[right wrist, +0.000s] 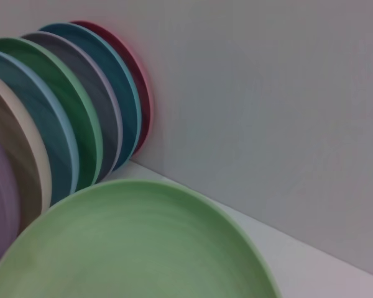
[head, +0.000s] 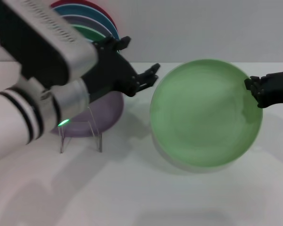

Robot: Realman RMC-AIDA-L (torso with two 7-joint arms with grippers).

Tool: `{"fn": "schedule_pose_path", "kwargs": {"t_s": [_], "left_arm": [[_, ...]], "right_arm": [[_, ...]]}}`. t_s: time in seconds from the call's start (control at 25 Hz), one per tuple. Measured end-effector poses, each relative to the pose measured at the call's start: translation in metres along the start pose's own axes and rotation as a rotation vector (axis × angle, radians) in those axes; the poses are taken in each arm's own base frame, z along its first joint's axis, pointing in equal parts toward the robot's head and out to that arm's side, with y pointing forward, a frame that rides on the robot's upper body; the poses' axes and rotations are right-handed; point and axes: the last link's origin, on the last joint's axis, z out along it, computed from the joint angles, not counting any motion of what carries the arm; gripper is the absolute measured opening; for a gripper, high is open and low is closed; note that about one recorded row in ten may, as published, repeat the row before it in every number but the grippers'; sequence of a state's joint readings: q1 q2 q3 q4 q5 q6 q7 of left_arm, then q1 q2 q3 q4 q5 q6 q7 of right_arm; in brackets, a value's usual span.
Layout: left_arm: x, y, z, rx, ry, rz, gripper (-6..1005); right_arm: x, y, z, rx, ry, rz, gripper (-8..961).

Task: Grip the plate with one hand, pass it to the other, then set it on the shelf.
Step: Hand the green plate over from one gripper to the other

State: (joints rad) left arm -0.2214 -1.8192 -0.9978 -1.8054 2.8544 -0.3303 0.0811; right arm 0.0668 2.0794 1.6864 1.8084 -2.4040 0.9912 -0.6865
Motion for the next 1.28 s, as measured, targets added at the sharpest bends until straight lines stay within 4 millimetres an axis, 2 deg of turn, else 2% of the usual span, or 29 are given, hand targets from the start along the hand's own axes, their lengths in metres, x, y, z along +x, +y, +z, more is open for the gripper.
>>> {"fn": "schedule_pose_path", "kwargs": {"t_s": [0.28,0.6,0.96,1.28], "left_arm": [[0.022,0.006,0.02,-0.074,-0.035,0.015,722],[0.014,0.002,0.032,-0.195,-0.072,-0.039,701],[-0.001,0.0,0.046,-0.212,-0.116,-0.048,678],[-0.002,-0.003,0.051,-0.195,-0.113,-0.044,657]], "right_arm": [[0.0,0.0,0.0,0.002,-0.001,-0.028,19],[0.0,0.003,-0.003,0.002,-0.012,-0.073,19],[-0.009,0.013,-0.009,-0.023,-0.052,-0.092,18],[-0.011,0.022,-0.012,-0.04,-0.058,-0.107,18]]}}
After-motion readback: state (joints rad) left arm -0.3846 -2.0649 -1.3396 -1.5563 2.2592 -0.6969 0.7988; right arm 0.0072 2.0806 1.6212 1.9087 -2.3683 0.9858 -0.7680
